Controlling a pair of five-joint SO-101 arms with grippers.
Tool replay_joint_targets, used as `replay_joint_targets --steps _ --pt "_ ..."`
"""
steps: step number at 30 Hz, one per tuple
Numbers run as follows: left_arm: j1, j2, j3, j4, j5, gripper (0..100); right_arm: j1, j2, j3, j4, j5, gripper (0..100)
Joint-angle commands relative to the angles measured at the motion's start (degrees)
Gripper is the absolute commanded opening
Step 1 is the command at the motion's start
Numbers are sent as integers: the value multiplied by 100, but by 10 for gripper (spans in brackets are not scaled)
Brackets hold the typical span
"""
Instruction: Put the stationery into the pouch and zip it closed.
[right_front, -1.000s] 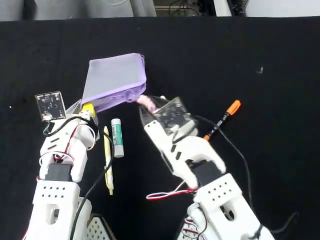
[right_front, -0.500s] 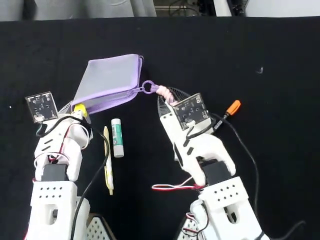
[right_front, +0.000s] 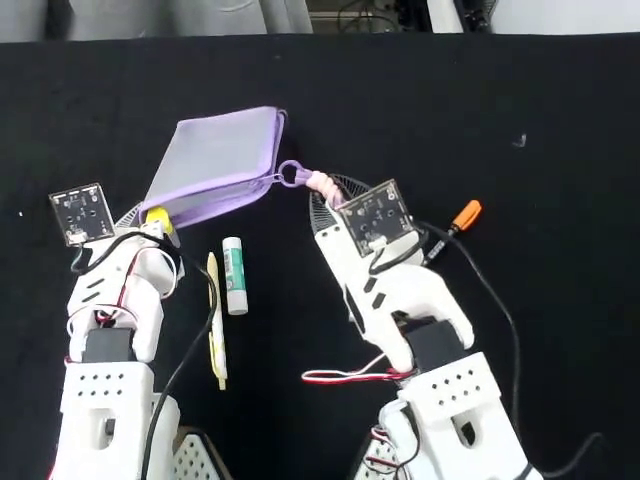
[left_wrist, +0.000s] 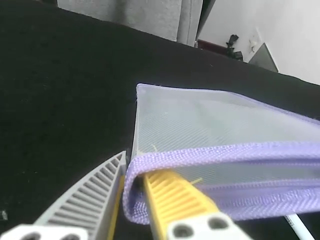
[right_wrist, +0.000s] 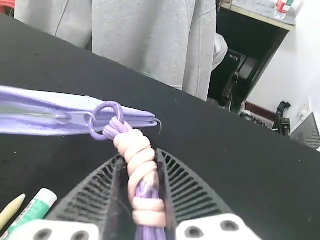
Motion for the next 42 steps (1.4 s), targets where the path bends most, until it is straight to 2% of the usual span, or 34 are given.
replay_joint_targets --steps 1,7,11,20,27,30,33,37,42 --pt "-119 -70 -84 -62 35 41 -9 -382 -470 176 18 11" --pt "180 -62 -48 -18 35 185 -18 -1182 -365 501 53 11" --pt "356 -44 -48 -18 26 190 -18 -1481 -347 668 53 11" --pt "1349 9 -40 -193 -378 192 -18 -1534 -312 686 62 11" --pt "1393 79 312 -914 -378 192 -18 -1534 -312 686 44 11" --pt "1385 607 -4 -932 -378 191 -18 -1534 -312 695 35 11" --pt "1367 1688 -787 -905 -316 188 -18 -1534 -303 695 35 11" --pt "1341 3209 -1684 -914 176 180 -18 -1534 -303 695 44 11" --pt "1235 3710 -2026 -923 281 20 -18 -1534 -303 695 18 11"
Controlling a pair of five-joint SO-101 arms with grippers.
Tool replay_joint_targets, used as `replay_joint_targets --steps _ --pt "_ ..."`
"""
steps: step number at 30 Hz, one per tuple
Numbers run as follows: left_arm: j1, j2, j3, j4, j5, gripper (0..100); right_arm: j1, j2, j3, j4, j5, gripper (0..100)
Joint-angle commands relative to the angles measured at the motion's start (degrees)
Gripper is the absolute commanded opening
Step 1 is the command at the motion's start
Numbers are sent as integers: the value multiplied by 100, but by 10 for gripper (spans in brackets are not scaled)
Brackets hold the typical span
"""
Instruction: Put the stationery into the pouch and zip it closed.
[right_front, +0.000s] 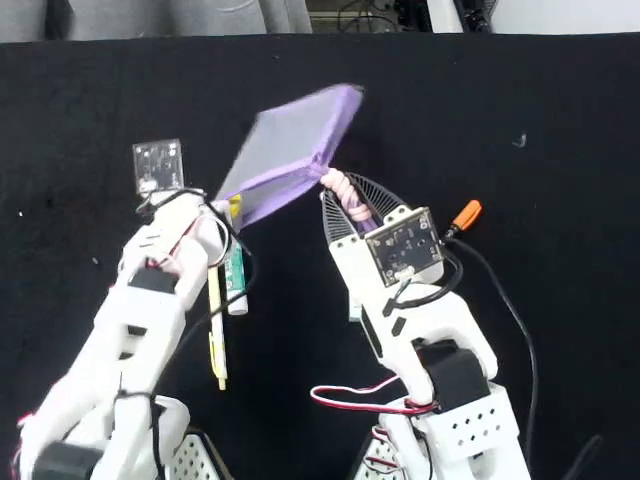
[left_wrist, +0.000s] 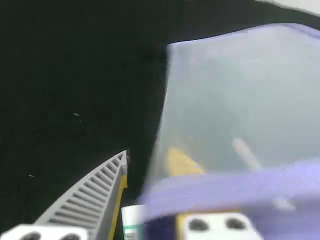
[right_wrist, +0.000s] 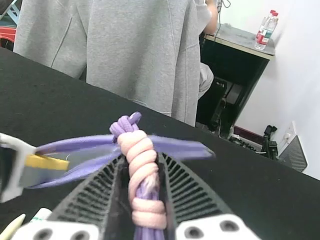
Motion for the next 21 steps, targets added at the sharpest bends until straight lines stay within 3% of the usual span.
replay_joint_targets --steps 1,8,14,18,21 --pt "-136 167 -497 -105 141 37 -35 -171 -251 0 18 11" --pt "-207 -580 -163 -62 158 29 -35 -171 -251 -18 18 22" --pt "-224 -1433 84 44 158 29 -35 -171 -268 -9 35 224" --pt "-207 -1653 -629 1363 158 29 -35 -171 -312 0 62 317" --pt "-251 -1653 -1446 2259 158 29 -35 -171 -426 123 62 314"
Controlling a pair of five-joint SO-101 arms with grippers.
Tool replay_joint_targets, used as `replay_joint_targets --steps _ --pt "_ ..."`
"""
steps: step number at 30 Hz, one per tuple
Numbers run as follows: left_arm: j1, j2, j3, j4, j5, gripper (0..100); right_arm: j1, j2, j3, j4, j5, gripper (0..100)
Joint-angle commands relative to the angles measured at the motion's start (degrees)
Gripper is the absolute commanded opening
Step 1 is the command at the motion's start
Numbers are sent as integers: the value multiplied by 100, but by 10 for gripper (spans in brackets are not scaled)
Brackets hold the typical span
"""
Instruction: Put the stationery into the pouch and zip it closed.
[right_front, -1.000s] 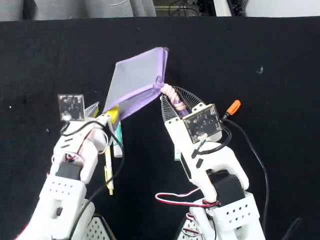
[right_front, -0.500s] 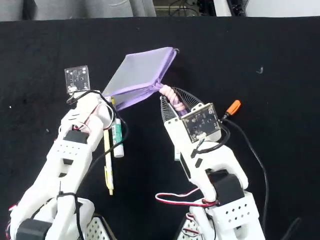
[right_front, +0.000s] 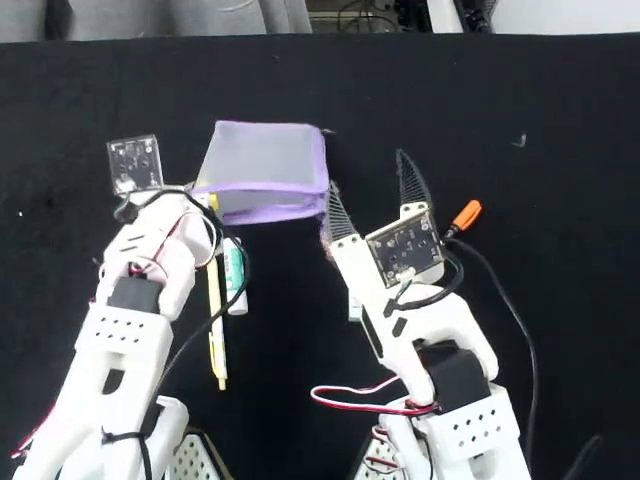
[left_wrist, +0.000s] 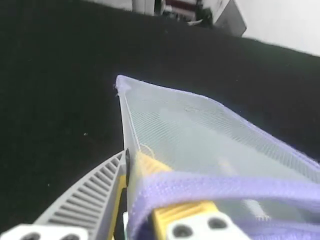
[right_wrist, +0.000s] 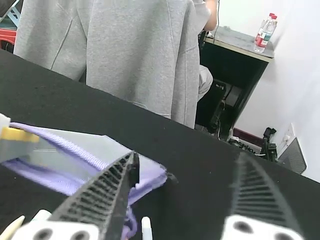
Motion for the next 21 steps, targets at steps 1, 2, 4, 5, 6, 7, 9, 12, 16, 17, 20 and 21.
replay_joint_targets --steps 1,2,4,5,6,7,9,12,16,17,20,21 --pt "-136 -202 -1420 1257 79 29 -35 -171 -523 229 53 315" --pt "-189 -202 -1640 1415 79 29 -35 -171 -646 387 53 315" --pt "-303 -202 -2044 1679 79 29 0 -171 -989 765 53 315" --pt "-418 -202 -2211 1802 79 29 9 -163 -1209 1002 53 315" --pt "-541 -202 -2369 1925 79 29 9 -136 -1437 1240 53 315" --pt "-655 -202 -2519 2057 79 29 9 -119 -1648 1468 53 315" --pt "-927 -202 -2800 2312 79 29 9 -119 -2088 1881 62 315" --pt "-1358 -202 -3143 2734 79 29 9 -92 -2668 2426 343 315" --pt "-1771 -202 -3521 3543 141 29 9 444 -3196 2910 448 315" --pt "-1833 -202 -3547 3631 105 29 18 716 -3292 2989 448 315" --pt "-2097 -202 -3530 3754 88 29 299 1604 -3591 3200 404 315" --pt "-2167 -202 -3477 3771 79 29 527 1886 -3723 3235 387 315"
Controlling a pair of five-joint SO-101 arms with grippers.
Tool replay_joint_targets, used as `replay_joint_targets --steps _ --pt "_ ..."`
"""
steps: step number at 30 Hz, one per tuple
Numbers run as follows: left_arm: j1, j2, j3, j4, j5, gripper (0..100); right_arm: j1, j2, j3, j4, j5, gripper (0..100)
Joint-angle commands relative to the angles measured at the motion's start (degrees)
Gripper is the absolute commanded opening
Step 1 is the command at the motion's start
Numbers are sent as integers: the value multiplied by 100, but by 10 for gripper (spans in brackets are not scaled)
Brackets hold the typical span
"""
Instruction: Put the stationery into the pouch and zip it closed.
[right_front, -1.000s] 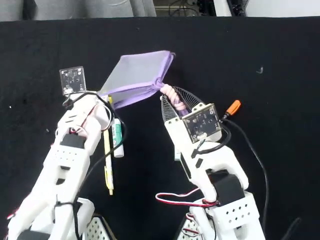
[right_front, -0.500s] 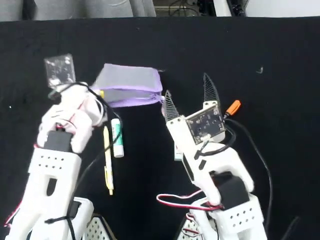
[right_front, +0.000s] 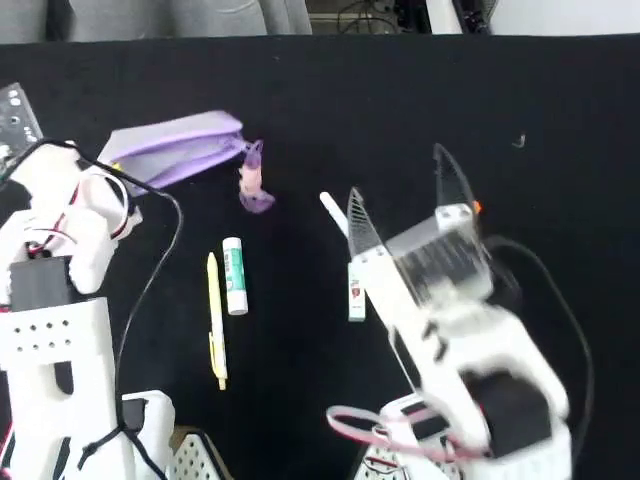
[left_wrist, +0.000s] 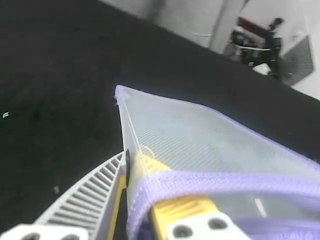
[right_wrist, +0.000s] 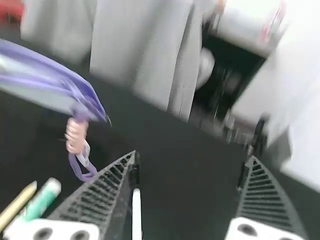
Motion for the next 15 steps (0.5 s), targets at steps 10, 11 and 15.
replay_joint_targets --steps 10,11,15 --pt "-418 -167 338 -334 26 29 2233 2879 -1138 607 -1653 315" --pt "-418 -167 374 -378 26 29 2321 3090 -1138 589 -1758 315" --pt "-418 -167 400 -396 26 29 2681 3873 -1165 396 -2145 315"
